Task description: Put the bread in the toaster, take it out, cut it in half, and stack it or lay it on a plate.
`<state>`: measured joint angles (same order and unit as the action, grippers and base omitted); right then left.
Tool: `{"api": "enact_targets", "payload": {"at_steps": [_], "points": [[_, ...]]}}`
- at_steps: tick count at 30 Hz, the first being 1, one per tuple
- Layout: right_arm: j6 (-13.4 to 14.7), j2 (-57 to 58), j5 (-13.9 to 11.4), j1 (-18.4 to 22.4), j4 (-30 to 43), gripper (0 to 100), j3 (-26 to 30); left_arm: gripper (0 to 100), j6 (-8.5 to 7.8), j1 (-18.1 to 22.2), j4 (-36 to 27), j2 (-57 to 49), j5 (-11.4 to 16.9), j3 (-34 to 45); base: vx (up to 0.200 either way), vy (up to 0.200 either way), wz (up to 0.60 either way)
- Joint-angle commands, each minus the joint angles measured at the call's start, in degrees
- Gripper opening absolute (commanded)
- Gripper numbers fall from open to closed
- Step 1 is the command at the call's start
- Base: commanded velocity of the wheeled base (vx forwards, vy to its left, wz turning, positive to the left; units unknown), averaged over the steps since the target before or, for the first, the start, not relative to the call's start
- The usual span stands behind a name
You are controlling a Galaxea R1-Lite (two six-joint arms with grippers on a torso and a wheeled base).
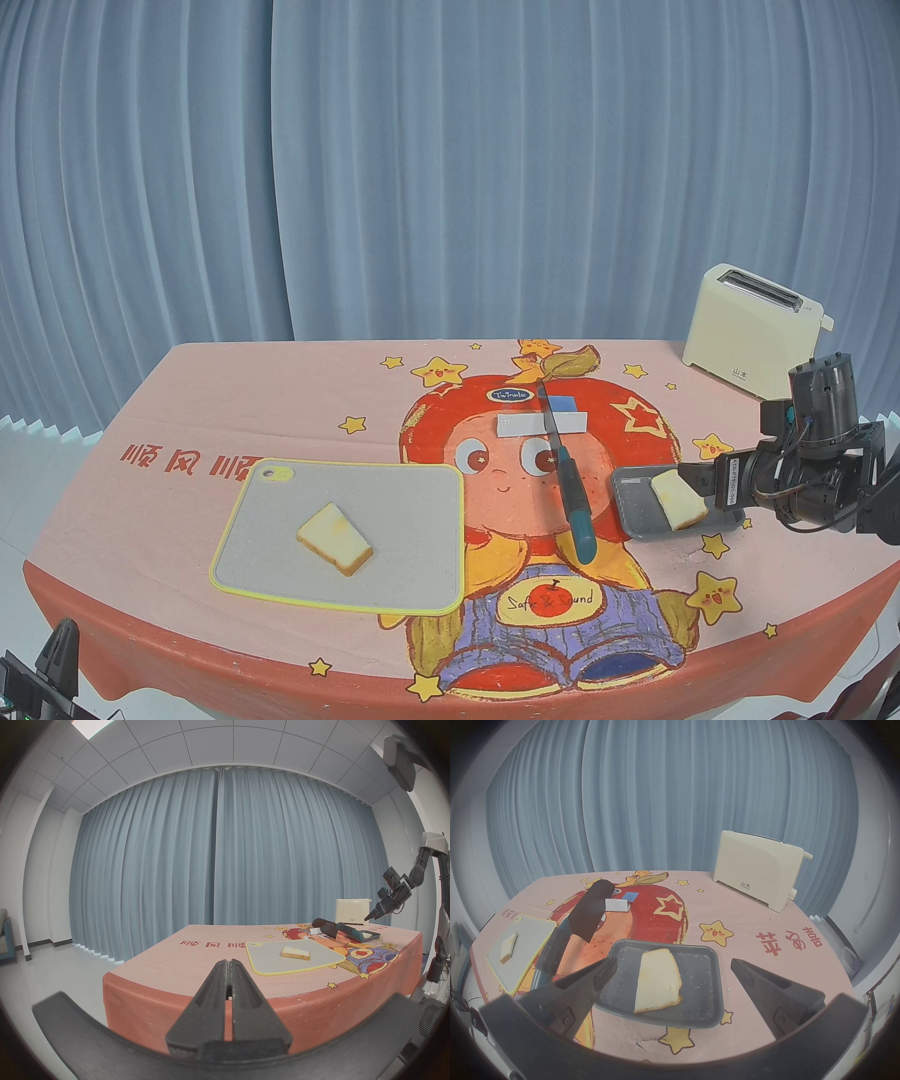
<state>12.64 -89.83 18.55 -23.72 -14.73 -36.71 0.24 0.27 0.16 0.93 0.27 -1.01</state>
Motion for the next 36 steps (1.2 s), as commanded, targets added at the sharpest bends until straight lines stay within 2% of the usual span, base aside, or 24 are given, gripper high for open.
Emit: {"api": "enact_targets", "payload": {"at_steps": [1, 17, 36], "points": [[0.0, 0.4, 0.1, -0.2, 0.0, 100, 0.1, 0, 0.02, 0.1, 0.0, -0.6, 0.0, 1.0, 0.0, 0.0, 0.0], [-0.2, 3.5, 0.1, -2.4, 0.0, 100, 0.1, 0, 0.02, 0.1, 0.0, -0.6, 0.0, 1.0, 0.0, 0.0, 0.0], [0.0, 4.3, 0.3, -9.1, -0.1, 100, 0.9, 0, 0.02, 0.1, 0.0, -0.6, 0.0, 1.0, 0.0, 0.0, 0.0]]}}
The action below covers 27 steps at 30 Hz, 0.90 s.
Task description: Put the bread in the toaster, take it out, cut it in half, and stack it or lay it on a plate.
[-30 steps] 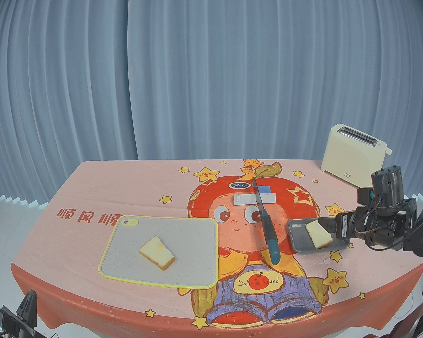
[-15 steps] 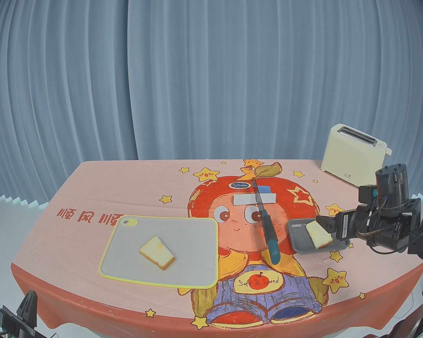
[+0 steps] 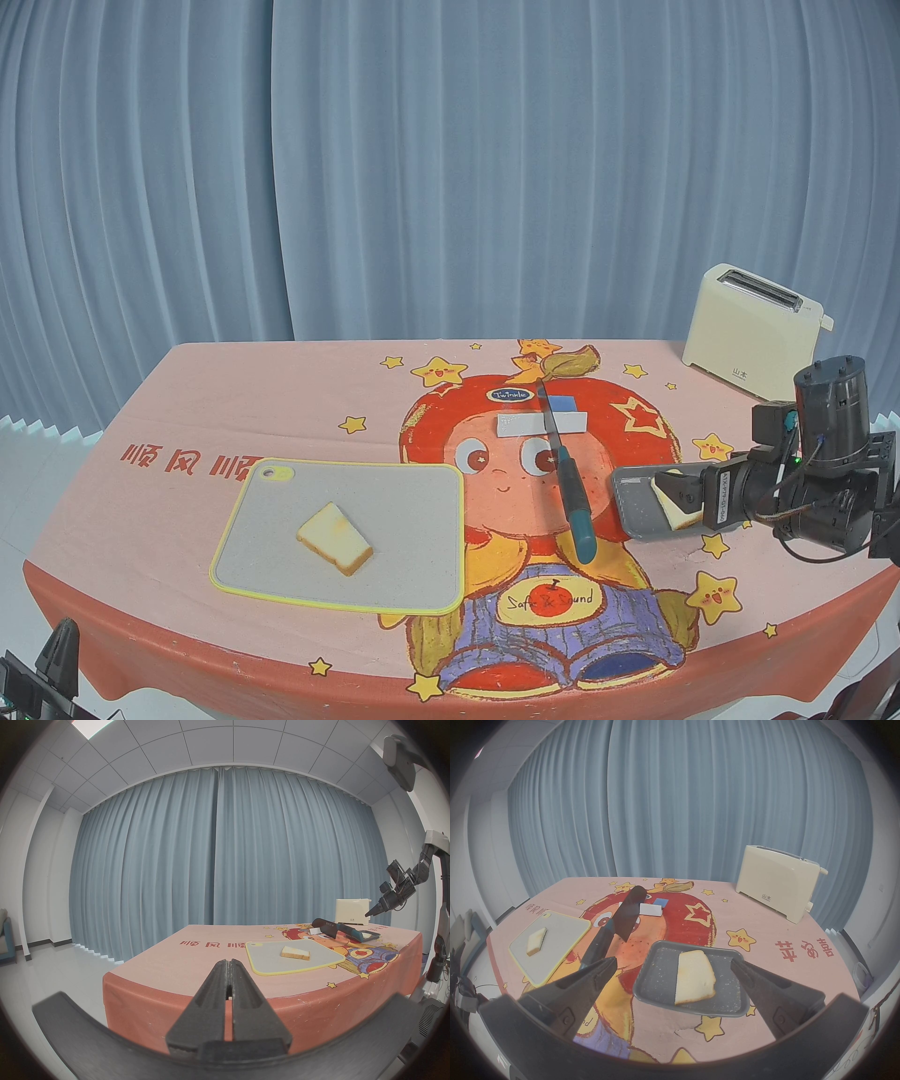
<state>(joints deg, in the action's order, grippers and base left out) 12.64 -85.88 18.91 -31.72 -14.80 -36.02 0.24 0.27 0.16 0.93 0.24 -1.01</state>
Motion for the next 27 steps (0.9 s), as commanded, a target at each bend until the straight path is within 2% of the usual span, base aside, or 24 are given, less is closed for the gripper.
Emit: {"api": "enact_targets", "payload": {"at_steps": [1, 24, 27], "points": [[0.0, 0.5, 0.1, -1.2, -0.1, 100, 0.3, 0, 0.02, 0.1, -0.1, -0.6, 0.0, 1.0, 0.0, 0.0, 0.0], [-0.1, 2.3, 0.3, -2.8, 0.0, 100, 0.1, 0, 0.02, 0.0, 0.0, -0.6, 0.0, 1.0, 0.0, 0.0, 0.0], [-0.1, 2.6, 0.3, -3.1, 0.1, 100, 0.1, 0, 0.02, 0.1, -0.1, -0.6, 0.0, 1.0, 0.0, 0.2, 0.0]]}}
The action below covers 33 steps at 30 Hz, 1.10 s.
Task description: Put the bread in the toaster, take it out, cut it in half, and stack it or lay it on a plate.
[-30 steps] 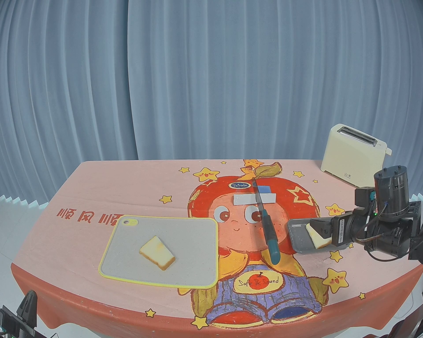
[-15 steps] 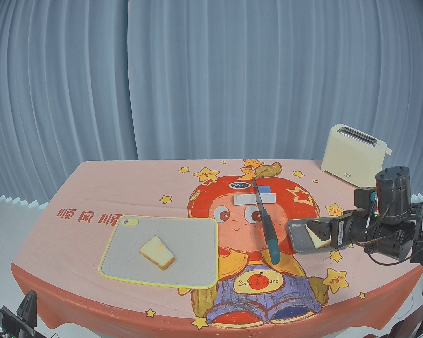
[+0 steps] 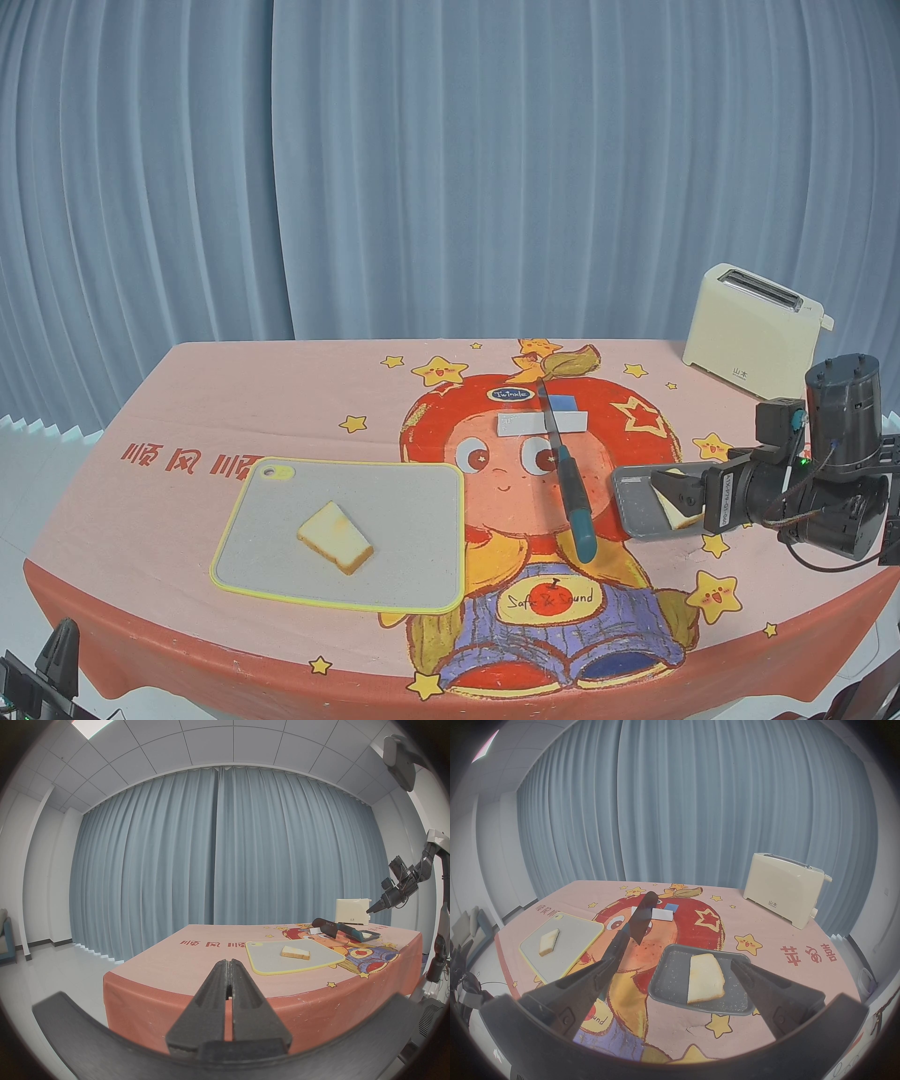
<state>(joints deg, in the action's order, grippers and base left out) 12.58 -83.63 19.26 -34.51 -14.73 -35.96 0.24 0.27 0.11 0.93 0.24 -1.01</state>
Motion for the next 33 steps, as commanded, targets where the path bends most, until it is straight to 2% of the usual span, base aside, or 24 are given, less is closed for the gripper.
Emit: {"api": "enact_targets", "payload": {"at_steps": [1, 27, 33], "points": [[0.0, 0.3, 0.0, -0.3, 0.0, 100, 0.0, 0, 0.02, 0.1, 0.0, -0.6, 0.0, 1.0, 0.0, 0.2, 0.0], [-0.1, 0.6, 0.1, -1.5, 0.0, 100, 0.2, 0, 0.02, 0.1, 0.1, -0.6, 0.0, 1.0, 0.0, 0.2, 0.0], [-0.1, 0.6, 0.1, -2.1, 0.0, 100, 0.3, 0, 0.02, 0.1, 0.1, -0.6, 0.0, 1.0, 0.0, 0.0, 0.0]]}}
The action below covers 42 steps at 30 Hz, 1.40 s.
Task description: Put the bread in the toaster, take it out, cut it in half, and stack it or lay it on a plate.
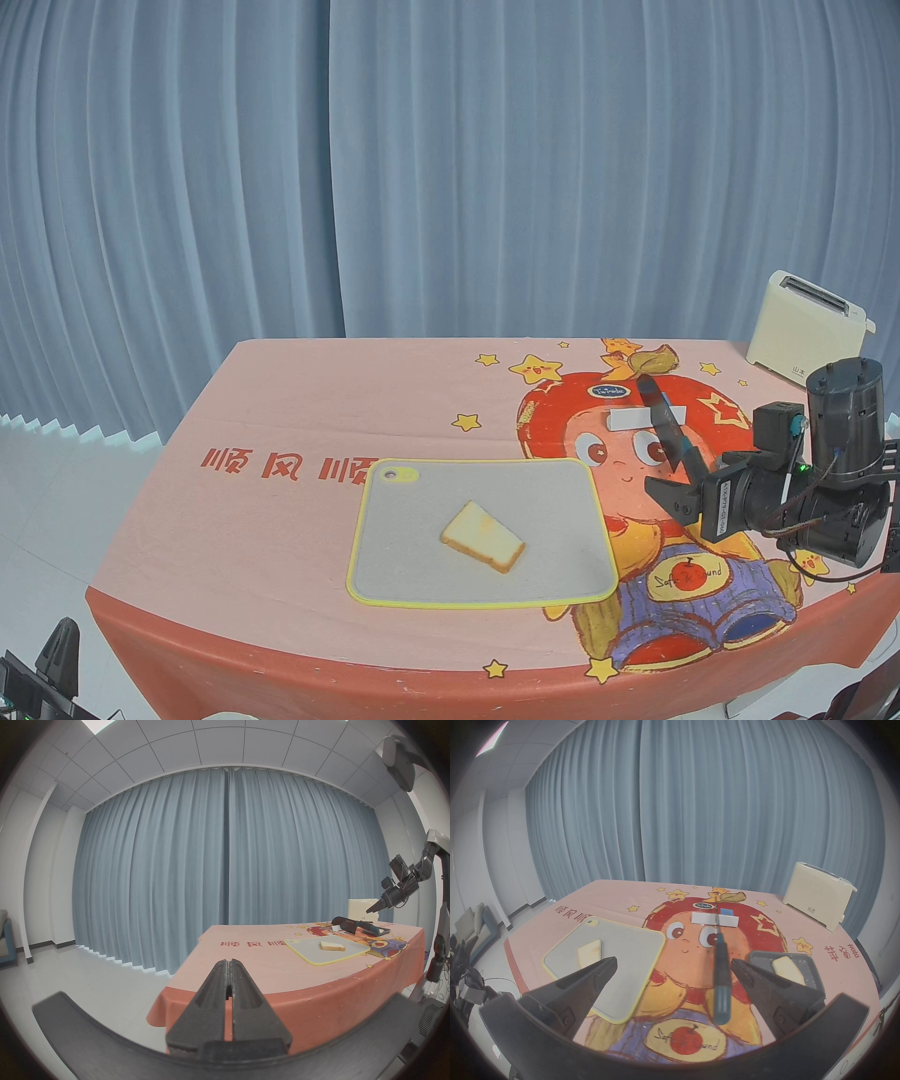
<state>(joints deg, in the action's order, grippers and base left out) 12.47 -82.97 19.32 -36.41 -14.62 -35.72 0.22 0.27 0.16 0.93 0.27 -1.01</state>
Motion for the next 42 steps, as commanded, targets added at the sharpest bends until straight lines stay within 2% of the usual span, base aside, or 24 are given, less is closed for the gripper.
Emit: {"api": "enact_targets", "payload": {"at_steps": [1, 14, 27, 34, 42], "points": [[0.0, -0.1, 0.0, -0.1, -0.1, 100, 0.0, 0, 0.04, 0.1, 0.0, -0.6, 0.0, 1.0, 0.0, 0.0, 0.0], [0.0, 0.0, 0.0, -0.5, -0.1, 100, 0.0, 0, 0.04, 0.0, 0.0, -0.6, 0.0, 1.0, 0.0, 0.0, 0.0], [0.0, 0.0, -0.1, -3.3, 0.0, 100, 1.0, 0, 0.04, 0.0, 0.0, -0.6, 0.0, 1.0, 0.0, 0.0, 0.0], [0.0, -0.4, -0.1, -8.1, -0.1, 100, 3.0, 0, 0.04, 0.0, 0.0, -0.6, 0.0, 1.0, 0.0, 0.0, 0.0], [-0.1, -0.2, -0.2, -8.9, -0.1, 100, 3.0, 0, 0.04, 0.0, 0.0, -0.6, 0.0, 1.0, 0.0, 0.0, 0.0]]}}
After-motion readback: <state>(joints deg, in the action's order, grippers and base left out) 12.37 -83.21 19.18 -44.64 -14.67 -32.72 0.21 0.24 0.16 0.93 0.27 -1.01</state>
